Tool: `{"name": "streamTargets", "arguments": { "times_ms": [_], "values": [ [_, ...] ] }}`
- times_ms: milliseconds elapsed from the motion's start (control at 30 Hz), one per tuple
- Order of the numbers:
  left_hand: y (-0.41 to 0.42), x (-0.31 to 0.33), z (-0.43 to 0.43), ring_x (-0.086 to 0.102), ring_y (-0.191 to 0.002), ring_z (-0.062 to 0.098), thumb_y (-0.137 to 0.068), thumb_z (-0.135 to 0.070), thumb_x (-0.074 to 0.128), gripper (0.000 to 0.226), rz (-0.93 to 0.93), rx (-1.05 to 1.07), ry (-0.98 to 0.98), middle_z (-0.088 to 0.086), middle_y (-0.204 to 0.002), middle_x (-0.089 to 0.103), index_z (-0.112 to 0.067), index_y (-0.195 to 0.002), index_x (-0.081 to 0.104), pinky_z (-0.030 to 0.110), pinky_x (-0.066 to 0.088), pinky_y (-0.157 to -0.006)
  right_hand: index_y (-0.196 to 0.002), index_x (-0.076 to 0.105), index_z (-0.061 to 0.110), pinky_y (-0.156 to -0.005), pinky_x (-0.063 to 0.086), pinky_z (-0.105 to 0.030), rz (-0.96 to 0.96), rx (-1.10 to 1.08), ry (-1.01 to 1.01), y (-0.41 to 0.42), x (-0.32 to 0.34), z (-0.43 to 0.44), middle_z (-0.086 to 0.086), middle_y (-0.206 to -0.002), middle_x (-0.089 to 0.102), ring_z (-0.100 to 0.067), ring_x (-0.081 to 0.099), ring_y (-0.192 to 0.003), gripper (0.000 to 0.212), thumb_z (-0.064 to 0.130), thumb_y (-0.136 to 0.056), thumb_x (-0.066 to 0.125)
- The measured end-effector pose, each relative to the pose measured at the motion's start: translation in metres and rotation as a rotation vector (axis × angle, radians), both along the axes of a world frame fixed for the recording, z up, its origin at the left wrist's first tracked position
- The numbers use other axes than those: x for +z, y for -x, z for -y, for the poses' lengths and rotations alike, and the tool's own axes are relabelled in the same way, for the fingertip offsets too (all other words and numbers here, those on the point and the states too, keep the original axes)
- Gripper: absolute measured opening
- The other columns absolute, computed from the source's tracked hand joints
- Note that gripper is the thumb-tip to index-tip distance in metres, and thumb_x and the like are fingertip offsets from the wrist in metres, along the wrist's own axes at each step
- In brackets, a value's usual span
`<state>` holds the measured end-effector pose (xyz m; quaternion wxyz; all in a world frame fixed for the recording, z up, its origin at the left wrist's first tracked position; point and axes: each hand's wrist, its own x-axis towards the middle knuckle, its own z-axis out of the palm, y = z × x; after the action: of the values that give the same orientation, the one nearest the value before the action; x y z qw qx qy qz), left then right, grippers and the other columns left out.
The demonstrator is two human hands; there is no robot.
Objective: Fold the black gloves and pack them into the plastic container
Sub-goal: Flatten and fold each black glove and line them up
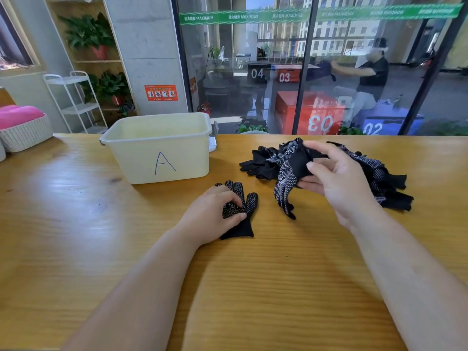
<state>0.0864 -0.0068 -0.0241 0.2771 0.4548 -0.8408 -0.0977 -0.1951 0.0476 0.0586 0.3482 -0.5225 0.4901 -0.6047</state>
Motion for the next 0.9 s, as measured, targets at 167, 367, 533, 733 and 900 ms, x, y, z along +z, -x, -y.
{"name": "streamTargets", "arguments": {
  "times_ms": [167, 367, 533, 733, 900],
  "values": [
    [-0.004, 0.001, -0.006, 0.051, -0.108, -0.001, -0.089, -0.063, 0.075, 0.032, 0.014, -0.034, -0.006, -0.028, -0.107, 0.055, -0.041, -0.111, 0.07, 0.031, 0.051, -0.093, -0.13, 0.075, 0.026, -0.095, 0.063, -0.042, -0.066, 0.016, -0.058, -0.011, 0.018, 0.003, 0.003, -0.12, 0.077, -0.013, 0.077, -0.106, 0.055, -0.005, -0.106, 0.036],
    [0.0, 0.006, -0.019, 0.048, -0.112, 0.004, -0.086, -0.076, 0.069, 0.045, 0.084, -0.027, 0.007, -0.022, -0.112, 0.055, -0.041, -0.113, 0.068, 0.036, 0.052, -0.095, -0.123, 0.073, 0.038, -0.091, 0.058, -0.034, -0.588, -0.335, 0.239, -0.002, 0.014, 0.002, 0.017, -0.105, 0.076, -0.004, 0.072, -0.102, 0.037, 0.017, -0.092, 0.074],
    [0.001, 0.003, -0.036, 0.047, -0.115, 0.006, -0.09, -0.077, 0.063, 0.047, 0.143, -0.027, 0.05, -0.02, -0.118, 0.052, -0.039, -0.117, 0.066, 0.036, 0.051, -0.097, -0.083, 0.07, 0.033, -0.075, 0.038, -0.036, -1.363, -0.322, 0.239, 0.008, -0.046, -0.036, 0.01, -0.094, 0.046, -0.021, 0.048, -0.096, 0.019, 0.043, -0.075, 0.084],
    [-0.005, -0.002, -0.055, 0.048, -0.127, 0.007, -0.094, -0.074, 0.06, 0.05, 0.167, -0.055, 0.077, -0.016, -0.134, 0.051, -0.037, -0.128, 0.061, 0.035, 0.049, -0.105, -0.093, 0.061, 0.041, -0.08, 0.044, -0.032, -1.322, 0.138, 0.004, 0.007, -0.063, -0.069, 0.024, -0.105, 0.054, -0.002, 0.049, -0.101, 0.056, 0.092, -0.088, 0.039],
    [-0.009, -0.003, -0.064, 0.034, -0.152, 0.01, -0.094, -0.084, 0.047, 0.077, 0.23, -0.009, -0.07, -0.017, -0.164, 0.037, -0.038, -0.155, 0.046, 0.042, 0.037, -0.123, -0.13, 0.066, 0.04, -0.105, 0.047, -0.037, -1.09, 0.026, 0.035, 0.007, -0.067, -0.069, 0.022, -0.142, 0.053, -0.009, 0.048, -0.136, 0.05, 0.071, -0.102, 0.038]
  ]
}}
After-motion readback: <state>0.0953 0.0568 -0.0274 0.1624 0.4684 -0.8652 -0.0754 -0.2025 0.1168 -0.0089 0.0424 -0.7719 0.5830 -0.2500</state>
